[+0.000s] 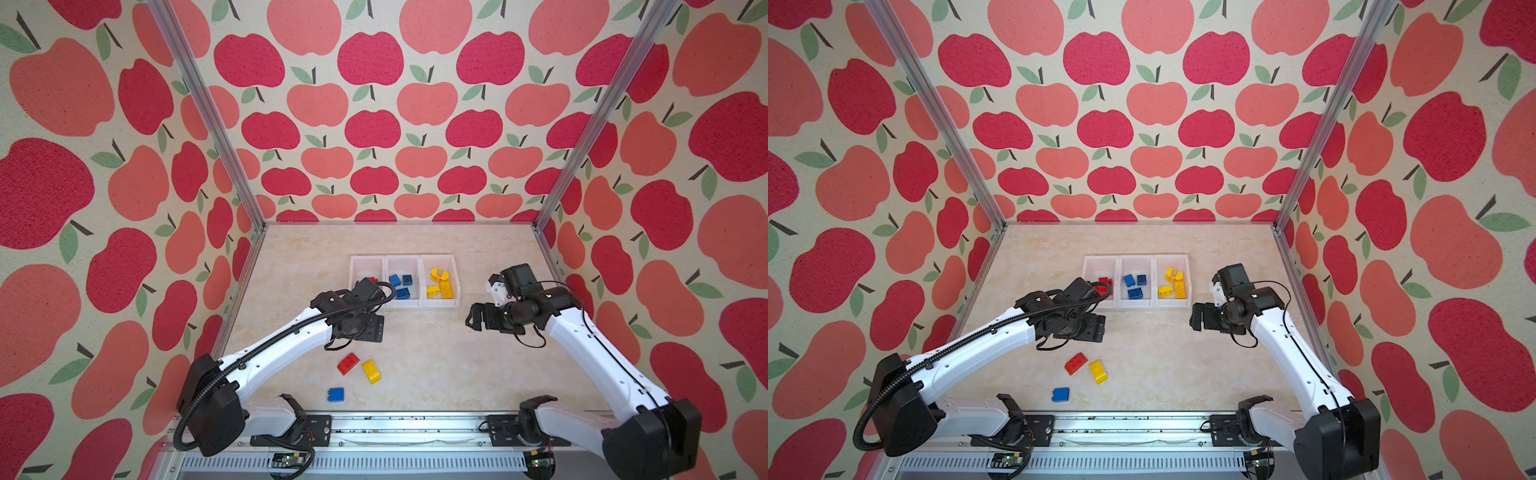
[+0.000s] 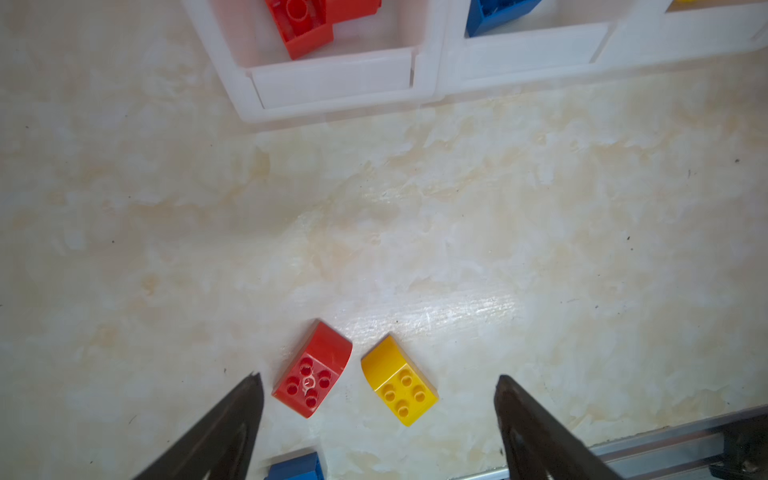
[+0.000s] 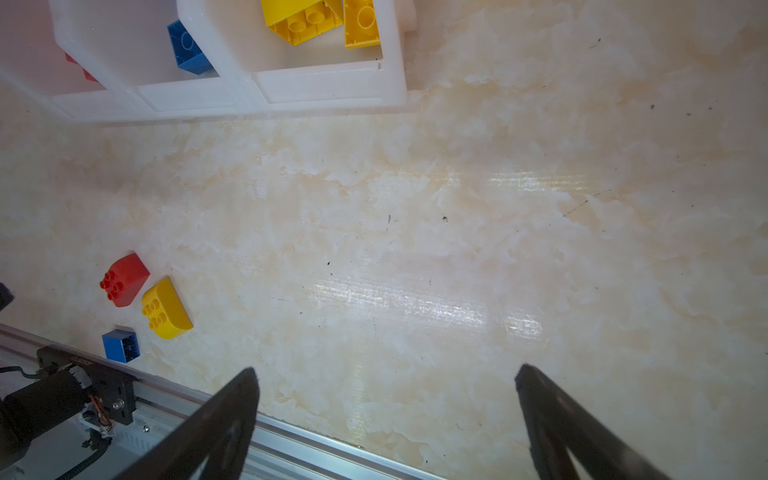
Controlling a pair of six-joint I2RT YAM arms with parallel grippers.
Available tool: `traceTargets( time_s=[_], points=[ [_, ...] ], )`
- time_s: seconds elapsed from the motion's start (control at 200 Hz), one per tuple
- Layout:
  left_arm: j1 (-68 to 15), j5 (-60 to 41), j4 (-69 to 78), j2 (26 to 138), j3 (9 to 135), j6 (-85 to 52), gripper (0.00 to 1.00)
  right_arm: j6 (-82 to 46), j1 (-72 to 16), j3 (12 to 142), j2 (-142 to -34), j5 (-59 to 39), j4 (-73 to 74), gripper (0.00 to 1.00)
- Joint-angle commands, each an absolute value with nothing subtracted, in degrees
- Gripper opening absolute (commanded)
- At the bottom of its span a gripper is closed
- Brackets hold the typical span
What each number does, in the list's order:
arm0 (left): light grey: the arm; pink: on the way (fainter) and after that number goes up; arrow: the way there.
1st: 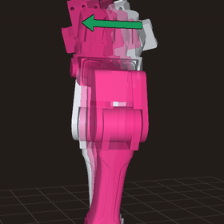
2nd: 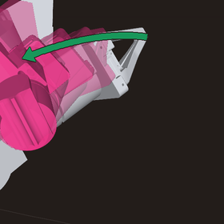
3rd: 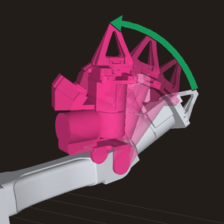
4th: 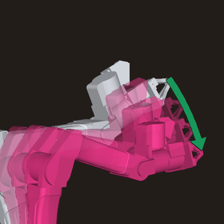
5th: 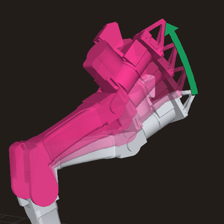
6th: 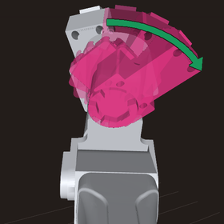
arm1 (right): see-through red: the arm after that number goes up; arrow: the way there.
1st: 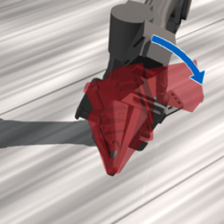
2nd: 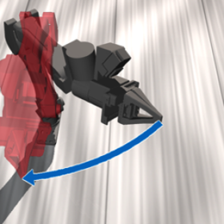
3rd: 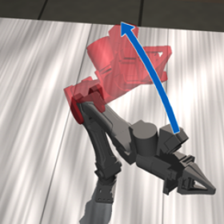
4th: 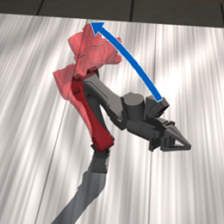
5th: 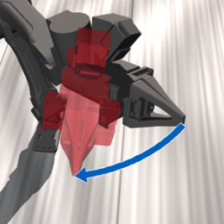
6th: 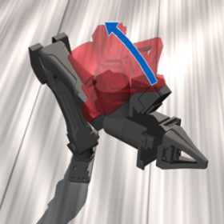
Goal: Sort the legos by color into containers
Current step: 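Move the left gripper back to the curved red brick on the table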
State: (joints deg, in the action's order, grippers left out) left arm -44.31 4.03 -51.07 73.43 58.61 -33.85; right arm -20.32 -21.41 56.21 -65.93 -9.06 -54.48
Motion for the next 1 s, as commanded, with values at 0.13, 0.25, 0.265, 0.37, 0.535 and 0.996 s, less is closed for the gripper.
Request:
traceTargets(
  time_s=[0.13, 0.25, 0.265, 0.37, 0.535, 0.996],
  points=[
    [-44.56, 6.86, -53.63, 68.95, 52.23, -36.26, 0.93, -24.49, -25.56, 55.02, -65.33, -8.11, -53.28, 0.99],
    [-44.56, 6.18, -52.01, 69.90, 49.86, -36.62, 0.94, -25.13, -26.99, 55.35, -65.83, -7.67, -53.17, 0.99],
    [-44.56, 6.11, -51.83, 69.99, 49.55, -36.76, 0.94, -25.22, -27.17, 55.41, -65.91, -7.54, -53.20, 0.99],
    [-44.56, 5.54, -50.78, 70.61, 47.78, -37.87, 0.94, -25.49, -27.82, 55.81, -66.00, -7.18, -53.50, 0.99],
    [-44.57, 5.71, -49.62, 70.44, 45.00, -38.70, 0.94, -26.08, -28.37, 55.82, -65.57, -6.69, -54.01, 0.99],
    [-44.03, 5.02, -46.10, 76.03, 43.02, -36.93, 0.94, -27.03, -28.92, 55.20, -64.39, -6.31, -54.23, 0.99]
  ],
)
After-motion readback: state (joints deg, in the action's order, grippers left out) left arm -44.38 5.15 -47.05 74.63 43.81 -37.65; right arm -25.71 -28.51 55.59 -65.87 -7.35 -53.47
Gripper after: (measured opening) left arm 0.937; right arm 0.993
